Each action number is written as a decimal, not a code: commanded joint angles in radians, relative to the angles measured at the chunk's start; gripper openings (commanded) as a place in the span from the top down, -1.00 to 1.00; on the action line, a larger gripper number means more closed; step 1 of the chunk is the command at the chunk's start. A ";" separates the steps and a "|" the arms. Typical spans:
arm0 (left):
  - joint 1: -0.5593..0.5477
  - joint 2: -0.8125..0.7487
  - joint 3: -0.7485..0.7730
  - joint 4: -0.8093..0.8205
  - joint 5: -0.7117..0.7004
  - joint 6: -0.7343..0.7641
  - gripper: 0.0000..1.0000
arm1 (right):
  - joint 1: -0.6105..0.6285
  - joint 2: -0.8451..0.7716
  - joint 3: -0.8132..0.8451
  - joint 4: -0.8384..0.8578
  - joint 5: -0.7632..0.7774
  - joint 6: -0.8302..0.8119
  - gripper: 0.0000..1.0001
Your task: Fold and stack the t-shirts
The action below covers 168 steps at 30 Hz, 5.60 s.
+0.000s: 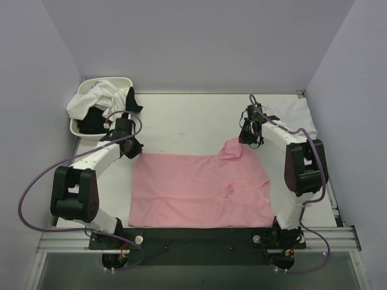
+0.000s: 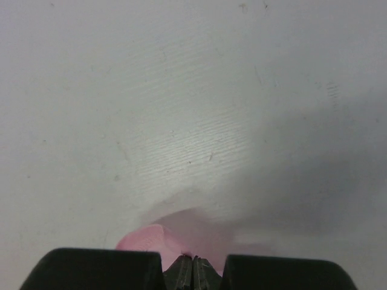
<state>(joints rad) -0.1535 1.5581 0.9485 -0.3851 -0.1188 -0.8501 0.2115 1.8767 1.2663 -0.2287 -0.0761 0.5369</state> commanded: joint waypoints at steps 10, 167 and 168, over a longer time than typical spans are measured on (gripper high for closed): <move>0.015 -0.297 -0.073 -0.110 -0.048 0.040 1.00 | 0.009 -0.538 -0.246 -0.069 0.186 -0.031 1.00; -0.623 -0.443 -0.214 -0.084 -0.260 -0.158 -0.50 | 0.186 0.477 1.034 -0.063 -0.081 -0.040 -1.00; -0.621 -0.440 -0.200 -0.090 -0.263 -0.152 -0.50 | 0.187 0.358 0.912 -0.038 -0.059 -0.058 -1.00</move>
<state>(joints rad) -0.7712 1.1061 0.6563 -0.4355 -0.3164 -1.0576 0.4129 2.5233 2.3554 -0.3393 -0.1894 0.5541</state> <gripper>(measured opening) 0.745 0.996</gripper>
